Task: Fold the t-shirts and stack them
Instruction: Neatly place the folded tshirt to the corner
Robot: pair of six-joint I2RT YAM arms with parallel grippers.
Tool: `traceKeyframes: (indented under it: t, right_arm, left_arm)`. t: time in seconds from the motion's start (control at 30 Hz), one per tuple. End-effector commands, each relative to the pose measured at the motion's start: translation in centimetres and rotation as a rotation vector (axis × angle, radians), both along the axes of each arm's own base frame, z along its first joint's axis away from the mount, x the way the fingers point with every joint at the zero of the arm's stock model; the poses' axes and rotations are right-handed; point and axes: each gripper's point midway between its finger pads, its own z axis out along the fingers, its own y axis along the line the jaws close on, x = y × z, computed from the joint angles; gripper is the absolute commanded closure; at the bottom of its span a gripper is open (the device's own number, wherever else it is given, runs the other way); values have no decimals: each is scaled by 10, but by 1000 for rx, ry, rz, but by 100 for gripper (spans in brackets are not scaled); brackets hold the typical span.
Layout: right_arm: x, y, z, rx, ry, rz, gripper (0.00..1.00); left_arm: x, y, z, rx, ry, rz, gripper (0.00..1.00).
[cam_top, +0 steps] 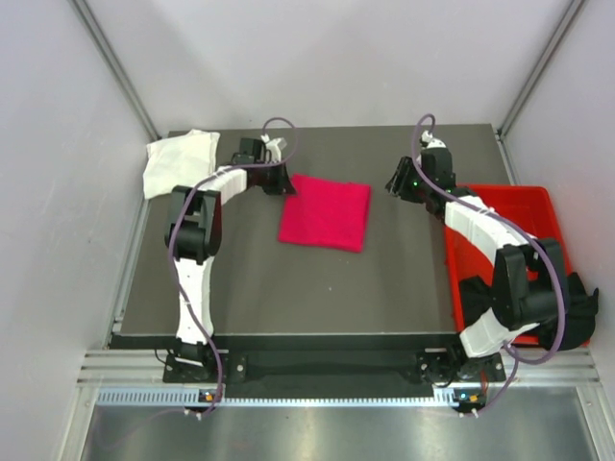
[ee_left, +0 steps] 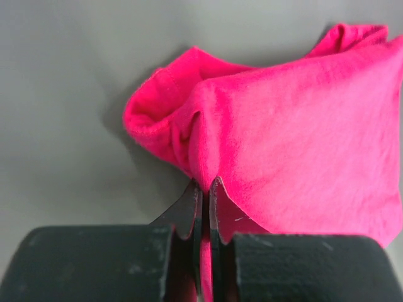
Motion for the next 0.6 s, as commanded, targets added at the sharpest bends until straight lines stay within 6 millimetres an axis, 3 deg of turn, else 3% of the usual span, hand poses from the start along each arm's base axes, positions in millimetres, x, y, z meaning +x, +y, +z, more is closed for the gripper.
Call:
traceKeyframes:
  t: [0.0,0.03,0.17,0.2,0.27,0.33,0.43,0.57]
  right_arm:
    - [-2,-18,22,-34,-76,-35,51]
    - [-4,-21,21,-40,-73,-39,51]
    - [-11,-30,24,-63,-70,-46,51]
    - [-13,-32,22,-72,-67,-49,51]
    - [-15,-34,25,-72,-73,-50,51]
    - [-18,-37,25,-74,-72,-56,51]
    - [-20,-40,27,-76,-72,-59,51]
    - [-22,-42,31,-79,-76,-61,51]
  left_arm:
    - [45,63,36,129,-135,91,100]
    - [61,81,50,178,-197,97,100]
    - [93,133,59,400,-291,152,100]
    - [105,146,73,446,-329,188,100]
    - [113,168,72,521,-337,201,100]
    - [125,193,87,623,-385,245,100]
    - [132,216,101,727,-432,274,100]
    - [130,248,134,892,-490,341,100]
